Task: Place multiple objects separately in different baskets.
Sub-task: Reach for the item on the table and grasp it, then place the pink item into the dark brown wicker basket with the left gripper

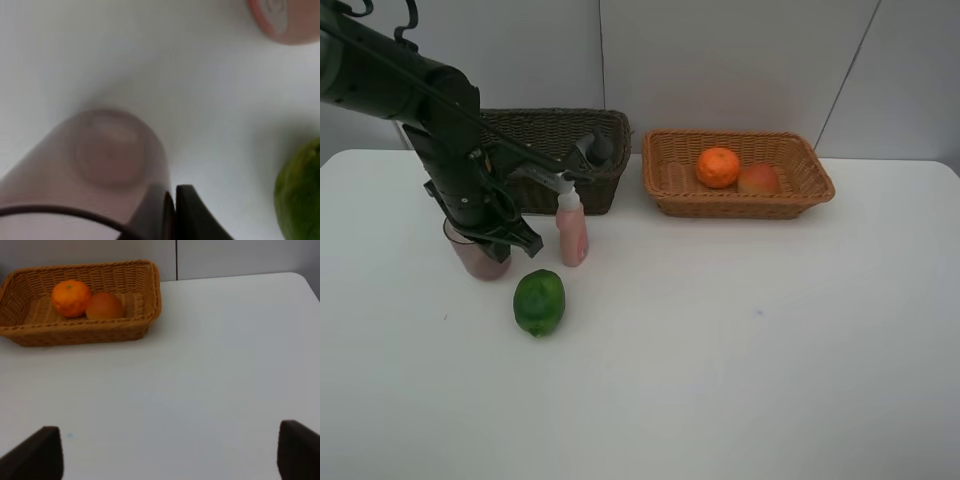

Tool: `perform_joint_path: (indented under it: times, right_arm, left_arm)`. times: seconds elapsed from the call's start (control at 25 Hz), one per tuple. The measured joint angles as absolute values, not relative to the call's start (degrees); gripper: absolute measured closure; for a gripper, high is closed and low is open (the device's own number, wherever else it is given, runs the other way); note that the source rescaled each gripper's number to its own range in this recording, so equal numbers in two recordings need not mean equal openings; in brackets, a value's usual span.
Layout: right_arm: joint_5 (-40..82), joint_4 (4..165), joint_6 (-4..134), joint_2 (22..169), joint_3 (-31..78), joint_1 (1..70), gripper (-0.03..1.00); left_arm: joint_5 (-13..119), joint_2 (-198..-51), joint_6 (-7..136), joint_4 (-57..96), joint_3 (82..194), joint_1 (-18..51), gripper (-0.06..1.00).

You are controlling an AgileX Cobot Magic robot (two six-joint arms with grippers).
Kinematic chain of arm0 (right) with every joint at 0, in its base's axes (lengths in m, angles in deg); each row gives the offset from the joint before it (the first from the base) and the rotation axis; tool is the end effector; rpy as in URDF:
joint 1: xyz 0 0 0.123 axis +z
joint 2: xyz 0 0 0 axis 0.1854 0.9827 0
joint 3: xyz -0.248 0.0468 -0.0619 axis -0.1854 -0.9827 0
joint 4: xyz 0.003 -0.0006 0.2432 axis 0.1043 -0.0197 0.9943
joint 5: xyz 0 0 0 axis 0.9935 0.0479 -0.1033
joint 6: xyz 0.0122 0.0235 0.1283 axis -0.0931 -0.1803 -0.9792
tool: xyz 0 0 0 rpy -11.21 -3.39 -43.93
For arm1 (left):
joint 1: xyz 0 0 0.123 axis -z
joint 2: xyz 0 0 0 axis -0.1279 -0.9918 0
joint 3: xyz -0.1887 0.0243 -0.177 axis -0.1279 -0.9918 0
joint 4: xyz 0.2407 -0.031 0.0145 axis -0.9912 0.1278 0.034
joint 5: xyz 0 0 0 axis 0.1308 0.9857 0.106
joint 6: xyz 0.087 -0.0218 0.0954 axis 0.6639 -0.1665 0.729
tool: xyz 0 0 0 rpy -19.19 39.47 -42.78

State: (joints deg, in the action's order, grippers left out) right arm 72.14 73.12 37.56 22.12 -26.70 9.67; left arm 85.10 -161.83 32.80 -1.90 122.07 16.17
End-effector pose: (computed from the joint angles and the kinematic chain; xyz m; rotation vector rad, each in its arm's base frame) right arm 0.0459 -0.0078 0.2621 0.1074 2.0121 -0.0299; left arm 0.3249 -0.1297 0.0790 0.7934 2.8025 0.0764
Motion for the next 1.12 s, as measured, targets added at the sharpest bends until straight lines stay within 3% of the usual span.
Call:
perform_joint_path:
  times: [0.76,1.12]
  right_arm:
    - [72.1,73.1,37.6,22.1,-26.7,9.7,0.09]
    - [72.1,73.0,37.6,22.1,-26.7,9.7,0.09]
  left_arm:
    - [85.4,-161.8,32.8,-2.0,122.3,16.2,0.94]
    - [97.0,-156.4,29.6,-1.9,131.3,16.2,0.94]
